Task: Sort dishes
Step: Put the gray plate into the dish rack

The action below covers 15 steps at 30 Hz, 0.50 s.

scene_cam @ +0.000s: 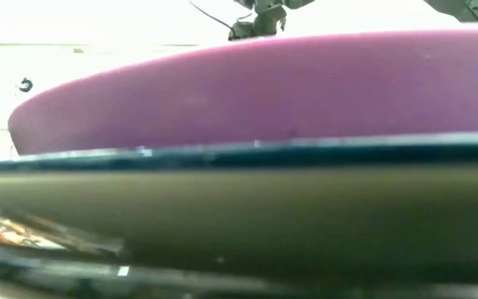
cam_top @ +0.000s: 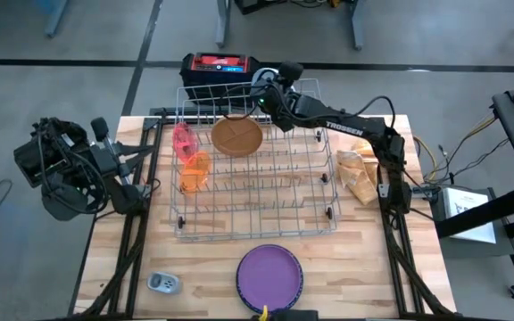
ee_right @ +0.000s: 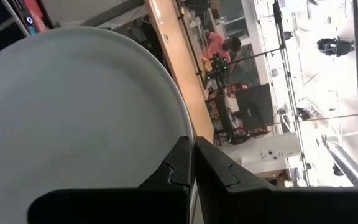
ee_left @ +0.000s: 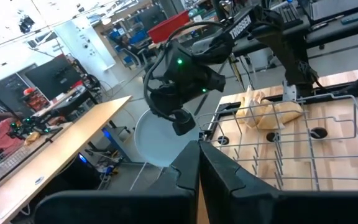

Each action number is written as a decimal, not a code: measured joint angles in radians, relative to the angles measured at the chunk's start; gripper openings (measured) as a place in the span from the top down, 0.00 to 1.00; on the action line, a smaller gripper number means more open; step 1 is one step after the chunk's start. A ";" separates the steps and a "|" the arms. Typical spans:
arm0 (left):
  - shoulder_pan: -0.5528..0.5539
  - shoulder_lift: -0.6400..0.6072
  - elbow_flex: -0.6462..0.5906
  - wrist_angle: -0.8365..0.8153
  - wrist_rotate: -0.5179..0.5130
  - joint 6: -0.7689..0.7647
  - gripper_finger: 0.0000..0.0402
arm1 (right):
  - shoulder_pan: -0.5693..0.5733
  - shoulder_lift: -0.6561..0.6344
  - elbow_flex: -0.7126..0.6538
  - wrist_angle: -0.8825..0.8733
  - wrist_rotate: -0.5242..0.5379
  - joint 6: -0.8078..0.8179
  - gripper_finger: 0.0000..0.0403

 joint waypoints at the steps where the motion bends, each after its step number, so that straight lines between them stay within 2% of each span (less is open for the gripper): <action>1: 0.000 0.000 0.000 0.000 0.000 0.000 1.00 | -0.001 0.001 0.000 0.000 -0.001 0.005 1.00; 5: 0.000 0.000 0.000 -0.001 0.000 0.000 1.00 | -0.003 0.001 0.000 0.001 -0.049 0.035 1.00; 15: 0.000 0.007 0.000 -0.001 0.009 -0.004 1.00 | -0.003 0.001 -0.022 0.000 -0.069 0.071 1.00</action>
